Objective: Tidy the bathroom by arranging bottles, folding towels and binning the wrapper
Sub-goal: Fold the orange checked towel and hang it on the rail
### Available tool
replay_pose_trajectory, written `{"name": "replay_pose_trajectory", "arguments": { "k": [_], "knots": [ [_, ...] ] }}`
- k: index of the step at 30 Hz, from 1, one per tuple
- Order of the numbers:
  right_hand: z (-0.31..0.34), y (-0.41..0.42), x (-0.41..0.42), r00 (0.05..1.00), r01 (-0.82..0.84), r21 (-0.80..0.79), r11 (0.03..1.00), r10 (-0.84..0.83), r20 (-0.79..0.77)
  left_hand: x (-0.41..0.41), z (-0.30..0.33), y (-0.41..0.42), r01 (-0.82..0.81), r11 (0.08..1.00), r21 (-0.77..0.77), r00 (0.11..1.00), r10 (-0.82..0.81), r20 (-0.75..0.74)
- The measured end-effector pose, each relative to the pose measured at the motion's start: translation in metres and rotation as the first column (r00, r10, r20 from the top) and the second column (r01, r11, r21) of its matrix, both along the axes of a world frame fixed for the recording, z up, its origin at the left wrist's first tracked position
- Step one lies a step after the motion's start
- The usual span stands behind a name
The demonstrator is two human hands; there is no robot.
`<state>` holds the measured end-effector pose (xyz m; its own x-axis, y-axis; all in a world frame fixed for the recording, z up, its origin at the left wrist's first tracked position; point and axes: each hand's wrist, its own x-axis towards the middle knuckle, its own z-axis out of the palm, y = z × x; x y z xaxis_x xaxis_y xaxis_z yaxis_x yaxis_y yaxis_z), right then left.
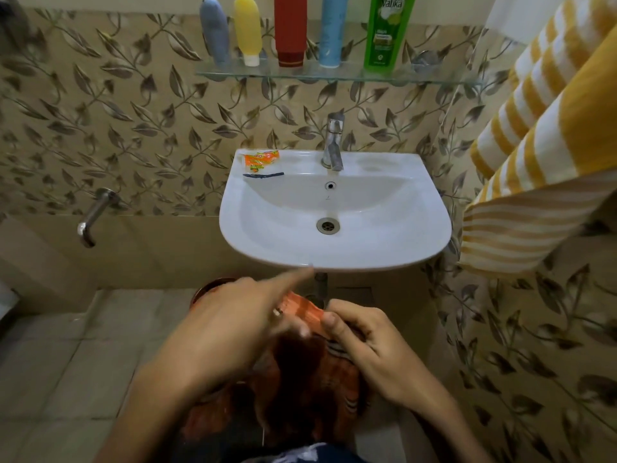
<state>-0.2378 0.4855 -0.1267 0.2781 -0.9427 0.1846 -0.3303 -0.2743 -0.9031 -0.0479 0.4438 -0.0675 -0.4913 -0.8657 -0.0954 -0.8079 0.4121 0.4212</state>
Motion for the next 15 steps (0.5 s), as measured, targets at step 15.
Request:
{"name": "replay_pose_trajectory", "arguments": {
  "k": [15],
  "knots": [
    [-0.011,0.000,-0.018,0.993,0.008,0.100,0.995,-0.019,0.112,0.013,0.019,-0.006,-0.219,0.964,-0.148,0.896,0.139,-0.421]
  ]
}}
